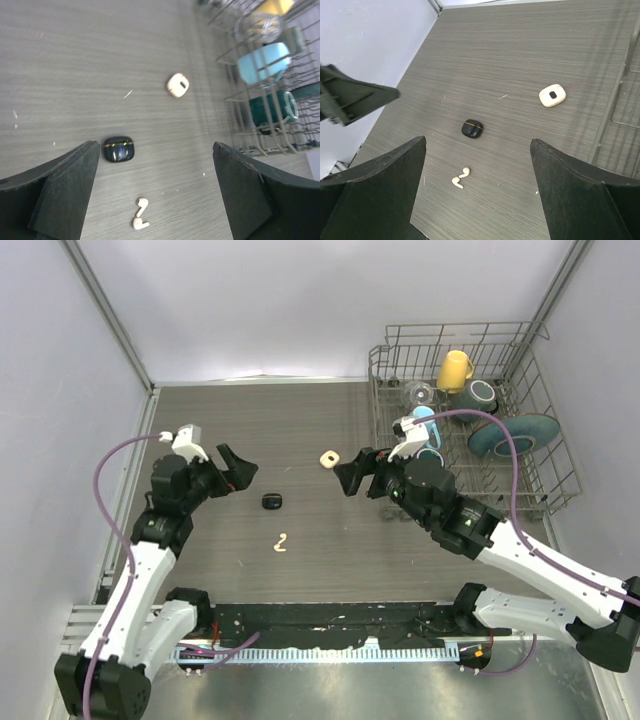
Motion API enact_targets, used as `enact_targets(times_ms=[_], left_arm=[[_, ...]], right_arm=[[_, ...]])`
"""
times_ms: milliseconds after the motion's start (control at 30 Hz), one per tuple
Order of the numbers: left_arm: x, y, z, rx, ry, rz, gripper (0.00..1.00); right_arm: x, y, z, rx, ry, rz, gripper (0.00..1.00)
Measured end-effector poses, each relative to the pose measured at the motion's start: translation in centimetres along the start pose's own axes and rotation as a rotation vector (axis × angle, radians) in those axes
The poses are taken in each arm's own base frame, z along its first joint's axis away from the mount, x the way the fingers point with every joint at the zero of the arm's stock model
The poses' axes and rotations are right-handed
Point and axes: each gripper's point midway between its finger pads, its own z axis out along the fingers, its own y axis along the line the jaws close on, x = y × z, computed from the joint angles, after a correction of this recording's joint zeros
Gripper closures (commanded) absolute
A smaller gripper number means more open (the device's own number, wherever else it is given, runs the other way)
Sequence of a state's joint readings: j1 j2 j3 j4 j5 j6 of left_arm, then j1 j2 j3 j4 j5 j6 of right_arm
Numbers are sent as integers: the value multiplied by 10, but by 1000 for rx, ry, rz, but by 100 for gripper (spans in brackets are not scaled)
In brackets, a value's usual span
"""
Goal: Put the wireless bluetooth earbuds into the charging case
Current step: Place the charging case at the center of the board, then pick up the charging case at the center of the board.
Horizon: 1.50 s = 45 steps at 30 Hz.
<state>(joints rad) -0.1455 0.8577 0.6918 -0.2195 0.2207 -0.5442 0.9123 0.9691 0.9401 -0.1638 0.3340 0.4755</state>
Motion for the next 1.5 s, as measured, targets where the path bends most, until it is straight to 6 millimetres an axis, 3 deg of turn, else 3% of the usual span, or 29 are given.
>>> enact_targets(times_ms=[233,367,533,767,1000,1300,1500], left_arm=[[-41,-50,-38,187,-166,73,0],[-38,-61,-44,239,-158,117,0],[-36,-50,-51,134,-126,117,0],[-34,-43,-68,82,-158,142,0],[-23,-24,-73,-21,-153,142,0],[-19,-8,-78,-108,-178,146,0],[-21,-6,-81,-125,-197,150,0]], right_arm=[[8,-1,17,57,50,9,9],[22,-2,37,109,118,2,10],[41,-6,66,198,199,-4,10],[70,-11,128,370,269,27,10],[99,-39,183,538,277,153,11],[111,-81,234,715,273,282,17],[124,-99,245,802,294,314,19]])
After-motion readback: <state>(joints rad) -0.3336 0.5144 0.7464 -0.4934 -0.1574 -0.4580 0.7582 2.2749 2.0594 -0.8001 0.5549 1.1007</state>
